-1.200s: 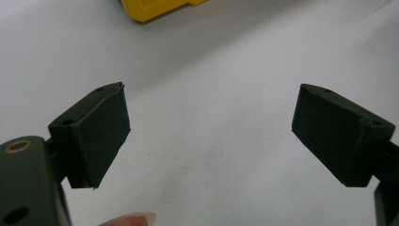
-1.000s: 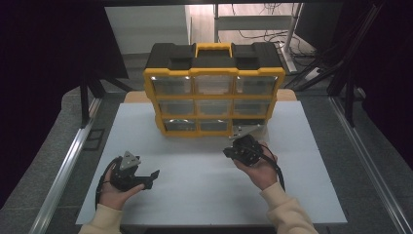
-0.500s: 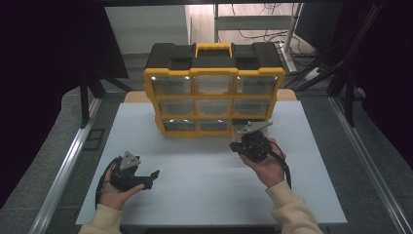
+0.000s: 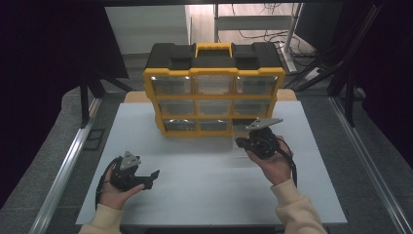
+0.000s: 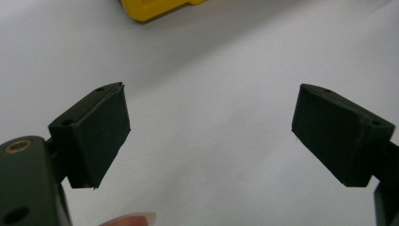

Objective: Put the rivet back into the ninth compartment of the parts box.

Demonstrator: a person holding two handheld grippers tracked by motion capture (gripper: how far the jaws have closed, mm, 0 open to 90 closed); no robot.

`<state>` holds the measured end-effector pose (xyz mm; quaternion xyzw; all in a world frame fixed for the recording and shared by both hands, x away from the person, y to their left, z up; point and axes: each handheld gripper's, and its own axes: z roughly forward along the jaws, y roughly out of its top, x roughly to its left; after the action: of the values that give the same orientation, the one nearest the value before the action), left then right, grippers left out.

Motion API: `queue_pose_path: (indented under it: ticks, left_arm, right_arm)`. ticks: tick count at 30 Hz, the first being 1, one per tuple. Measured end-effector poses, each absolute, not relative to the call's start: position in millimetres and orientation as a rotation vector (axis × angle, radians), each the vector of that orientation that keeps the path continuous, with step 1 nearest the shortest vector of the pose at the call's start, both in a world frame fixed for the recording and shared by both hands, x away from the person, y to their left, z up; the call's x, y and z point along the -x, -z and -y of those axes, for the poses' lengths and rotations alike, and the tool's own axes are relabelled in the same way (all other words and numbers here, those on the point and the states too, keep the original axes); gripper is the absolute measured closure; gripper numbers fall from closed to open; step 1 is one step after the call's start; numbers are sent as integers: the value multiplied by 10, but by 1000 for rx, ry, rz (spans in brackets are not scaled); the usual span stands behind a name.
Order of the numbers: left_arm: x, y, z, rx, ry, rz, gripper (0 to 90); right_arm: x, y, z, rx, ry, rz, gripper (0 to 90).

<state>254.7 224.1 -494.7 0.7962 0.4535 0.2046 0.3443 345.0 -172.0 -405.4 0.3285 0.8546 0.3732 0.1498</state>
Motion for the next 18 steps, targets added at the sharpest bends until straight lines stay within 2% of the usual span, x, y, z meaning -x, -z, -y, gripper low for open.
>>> queue_pose_path:
  ticks: [18]
  left_arm:
    - [-2547, 4945, -2252, -2064, -533, -1180, 122]
  right_arm:
    - [-3586, 4008, 2034, -1051, -1058, -2349, 867]
